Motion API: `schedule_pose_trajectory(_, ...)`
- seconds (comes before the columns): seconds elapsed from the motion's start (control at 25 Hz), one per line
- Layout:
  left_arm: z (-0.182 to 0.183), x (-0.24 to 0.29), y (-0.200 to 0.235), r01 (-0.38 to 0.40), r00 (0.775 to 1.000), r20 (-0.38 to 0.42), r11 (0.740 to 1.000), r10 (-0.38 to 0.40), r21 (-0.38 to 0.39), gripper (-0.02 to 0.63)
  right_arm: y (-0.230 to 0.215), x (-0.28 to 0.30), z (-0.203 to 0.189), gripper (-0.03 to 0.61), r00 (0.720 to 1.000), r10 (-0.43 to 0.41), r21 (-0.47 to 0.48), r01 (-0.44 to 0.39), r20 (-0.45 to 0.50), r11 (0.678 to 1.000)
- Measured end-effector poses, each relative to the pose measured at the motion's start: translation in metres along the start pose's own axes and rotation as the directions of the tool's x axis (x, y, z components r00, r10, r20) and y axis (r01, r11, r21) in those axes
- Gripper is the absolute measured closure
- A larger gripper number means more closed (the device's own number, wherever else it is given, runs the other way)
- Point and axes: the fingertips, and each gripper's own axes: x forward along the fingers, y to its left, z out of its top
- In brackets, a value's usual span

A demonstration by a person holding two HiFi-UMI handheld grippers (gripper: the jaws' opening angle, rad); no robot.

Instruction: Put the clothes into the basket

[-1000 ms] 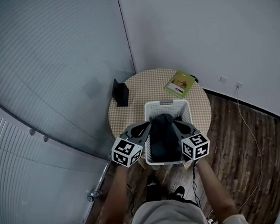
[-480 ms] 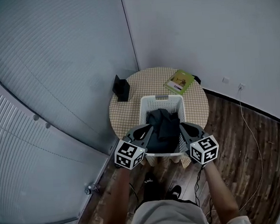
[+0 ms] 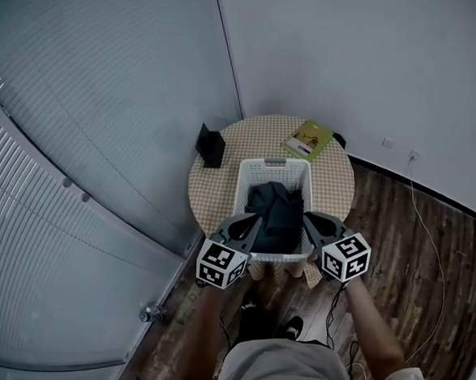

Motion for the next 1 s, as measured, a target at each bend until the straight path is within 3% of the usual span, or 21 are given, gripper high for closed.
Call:
schedule_pose_trajectory(0.16, 0.003, -0.004, -0.008, -0.001, 1.000, 0.011, 1.000, 0.001, -0.019, 0.603, 0.000, -0.003, -0.004, 0.558, 1.000, 0.007, 0.026, -0.007, -0.005, 1.000)
schedule_pose_trajectory(1.0, -0.009, -0.001, -0.023, -0.028, 1.000, 0.003, 1.000, 0.028, -0.010, 0.603, 0.009, -0.010, -0.006, 0.558, 0.999, 0.047, -0.020, -0.047, -0.001, 0.999)
